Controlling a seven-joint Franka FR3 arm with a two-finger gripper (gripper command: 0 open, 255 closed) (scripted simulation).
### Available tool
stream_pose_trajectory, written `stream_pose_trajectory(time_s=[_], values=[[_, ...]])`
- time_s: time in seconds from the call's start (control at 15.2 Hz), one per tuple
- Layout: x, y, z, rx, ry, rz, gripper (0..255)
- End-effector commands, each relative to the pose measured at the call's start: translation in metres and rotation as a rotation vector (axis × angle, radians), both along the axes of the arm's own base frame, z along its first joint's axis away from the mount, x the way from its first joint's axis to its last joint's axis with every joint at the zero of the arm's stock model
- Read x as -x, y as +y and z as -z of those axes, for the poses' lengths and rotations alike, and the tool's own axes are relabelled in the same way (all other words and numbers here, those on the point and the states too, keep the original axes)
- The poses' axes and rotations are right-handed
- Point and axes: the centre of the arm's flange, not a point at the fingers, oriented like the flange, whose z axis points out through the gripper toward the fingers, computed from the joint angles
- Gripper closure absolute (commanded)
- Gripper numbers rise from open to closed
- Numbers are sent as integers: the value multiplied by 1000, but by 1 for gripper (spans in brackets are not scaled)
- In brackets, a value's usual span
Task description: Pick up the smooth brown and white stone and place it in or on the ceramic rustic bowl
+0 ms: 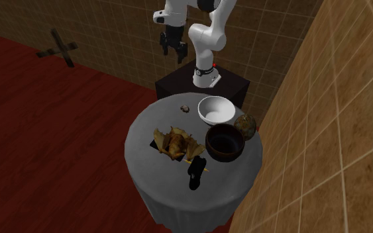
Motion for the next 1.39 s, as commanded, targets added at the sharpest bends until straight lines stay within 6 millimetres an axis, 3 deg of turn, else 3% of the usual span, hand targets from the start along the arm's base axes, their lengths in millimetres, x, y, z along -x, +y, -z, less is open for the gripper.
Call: stream_pose_trajectory(time_s=[0.0,1.12,1.32], values=[[-3,15,23,16,4,20,0],[-13,104,240,151,44,176,0],[-13,103,255,154,45,179,0]])
